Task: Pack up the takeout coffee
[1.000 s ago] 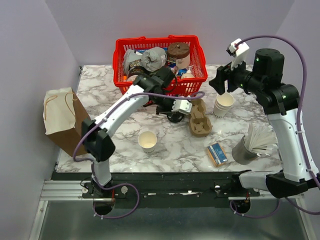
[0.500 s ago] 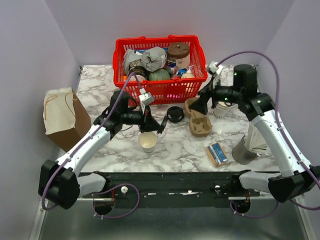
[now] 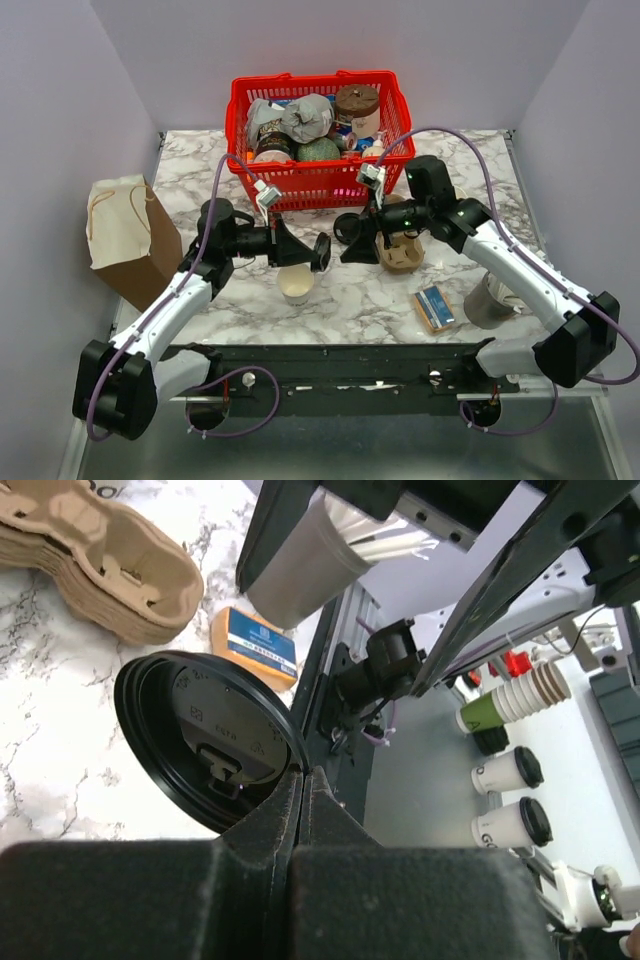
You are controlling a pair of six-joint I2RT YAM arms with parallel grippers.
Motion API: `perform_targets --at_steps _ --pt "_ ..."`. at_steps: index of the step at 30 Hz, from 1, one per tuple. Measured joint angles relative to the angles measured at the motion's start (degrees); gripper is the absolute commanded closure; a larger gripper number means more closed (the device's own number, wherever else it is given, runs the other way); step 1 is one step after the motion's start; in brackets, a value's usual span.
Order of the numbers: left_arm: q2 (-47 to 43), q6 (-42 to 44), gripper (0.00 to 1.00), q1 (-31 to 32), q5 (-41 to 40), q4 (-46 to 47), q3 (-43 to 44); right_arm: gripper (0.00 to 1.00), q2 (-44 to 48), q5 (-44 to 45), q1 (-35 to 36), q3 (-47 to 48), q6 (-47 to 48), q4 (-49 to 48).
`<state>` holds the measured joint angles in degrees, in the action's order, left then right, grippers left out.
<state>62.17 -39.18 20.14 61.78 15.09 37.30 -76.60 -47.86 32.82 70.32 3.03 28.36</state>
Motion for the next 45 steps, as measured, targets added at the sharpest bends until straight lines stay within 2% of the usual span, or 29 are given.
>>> perform_targets --at_steps 4,10,17,27,40,44,45 --pt "-1.75 -1.66 1.00 -1.79 0.28 0.26 -0.72 0.01 -0.94 -1.01 0.63 -0.96 -1.49 -1.22" --pt "-4.15 -0.68 1.00 -6.01 0.20 -5.88 -1.36 0.01 -4.66 -1.77 1.70 -1.77 -3.08 -2.86" --pt "-6.67 0.28 1.00 -8.04 0.26 -11.02 -4.15 0.02 -9.42 -2.05 3.39 -1.40 -5.95 -5.73" --pt "-6.99 -0.83 1.00 -10.08 0.28 -11.58 -7.93 0.02 -14.01 -1.55 5.92 0.66 -7.48 -6.64" --pt "-8.81 2.54 0.94 -12.17 0.24 -18.95 -8.00 0.03 -15.96 -1.40 7.26 0.83 -7.72 -6.91" --pt "-9.18 3.69 0.89 -12.70 0.22 -21.24 -7.98 0.03 -16.04 -1.18 7.30 0.87 -7.76 -6.93" --pt "-9.38 4.04 0.85 -12.92 0.22 -21.77 -7.96 0.03 -16.04 -1.11 7.30 0.87 -7.76 -6.93"
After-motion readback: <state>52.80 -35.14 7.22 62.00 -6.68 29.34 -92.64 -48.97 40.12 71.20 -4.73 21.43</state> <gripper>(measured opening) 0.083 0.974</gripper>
